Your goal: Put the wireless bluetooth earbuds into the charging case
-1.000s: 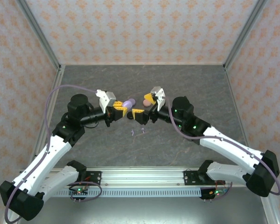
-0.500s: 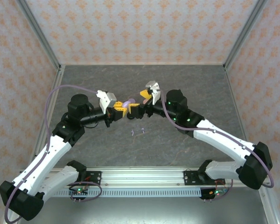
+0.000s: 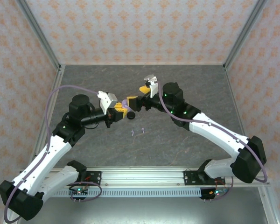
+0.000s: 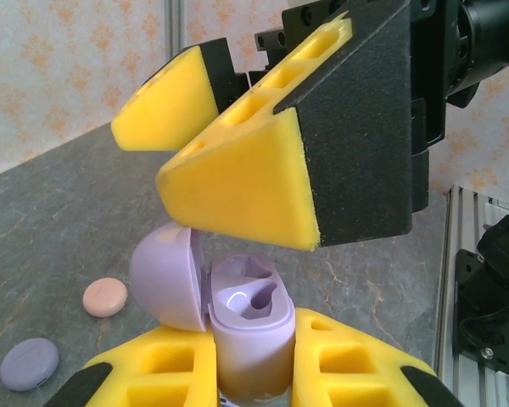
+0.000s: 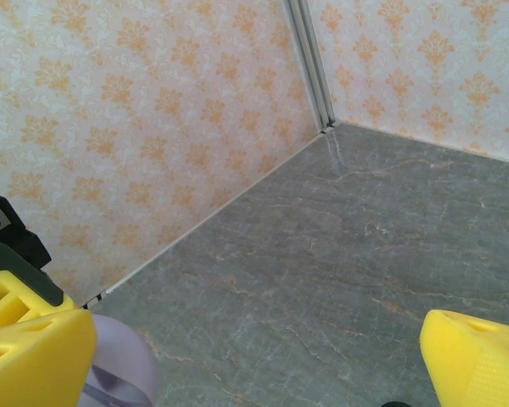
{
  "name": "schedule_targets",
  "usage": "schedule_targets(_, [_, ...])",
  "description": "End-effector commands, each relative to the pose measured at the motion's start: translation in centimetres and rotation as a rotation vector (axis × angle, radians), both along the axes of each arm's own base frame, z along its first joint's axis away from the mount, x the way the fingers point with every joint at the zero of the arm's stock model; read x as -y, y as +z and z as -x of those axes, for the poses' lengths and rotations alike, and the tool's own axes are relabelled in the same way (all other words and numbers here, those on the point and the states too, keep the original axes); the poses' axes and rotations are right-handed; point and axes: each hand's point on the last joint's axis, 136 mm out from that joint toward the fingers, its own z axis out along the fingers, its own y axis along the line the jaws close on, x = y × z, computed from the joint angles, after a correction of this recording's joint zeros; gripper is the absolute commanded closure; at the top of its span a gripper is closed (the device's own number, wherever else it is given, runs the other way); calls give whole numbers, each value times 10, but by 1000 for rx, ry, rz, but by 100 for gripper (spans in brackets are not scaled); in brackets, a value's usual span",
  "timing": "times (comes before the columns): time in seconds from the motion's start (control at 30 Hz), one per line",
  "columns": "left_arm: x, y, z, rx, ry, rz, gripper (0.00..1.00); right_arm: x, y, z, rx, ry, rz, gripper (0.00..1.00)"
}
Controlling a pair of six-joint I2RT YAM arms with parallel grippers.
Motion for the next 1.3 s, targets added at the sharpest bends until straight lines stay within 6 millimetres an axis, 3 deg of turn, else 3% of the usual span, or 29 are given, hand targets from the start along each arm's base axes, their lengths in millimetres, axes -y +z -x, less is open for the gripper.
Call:
schedule_targets(0.0, [0,21,4,78,-15,9,100,8,17,-1,4,-24,-24,2])
schedule_targets(0.13, [-5,12,5,61,17,-19,100,37,28,-6,-69,-105,-67,3])
schedule_targets(0.2, [-9,4,8,47,29,-33,100,52,18,-7,-134,-167,-25,5])
schedule_targets(0.3, [-14,-9,15,17,44,-48,100,73,-11,-7,-263,-276,88,7])
schedule_targets(0.47, [-24,-24,26,-26,81,-42,100,87,-87,1,-560,-377,268,21])
schedule_targets(0.63, [-29,-25,32,-28,114,-6,100,76,-160,15,-782,-402,535,38])
schedule_targets(0.77, [-31,-22,35,-27,121,5,100,47,-186,14,-786,-389,653,44])
schedule_targets(0.9, [-35,-19,40,-21,129,9,100,3,-209,15,-802,-302,644,49])
schedule_targets(1.03, [-39,-17,44,-6,144,17,100,-19,-234,18,-840,-268,652,56])
schedule_targets(1.13, [-41,-16,44,2,153,20,100,-11,-243,13,-823,-320,724,57])
schedule_targets(1.27, [-40,-18,42,-4,156,15,100,12,-241,8,-766,-395,810,58])
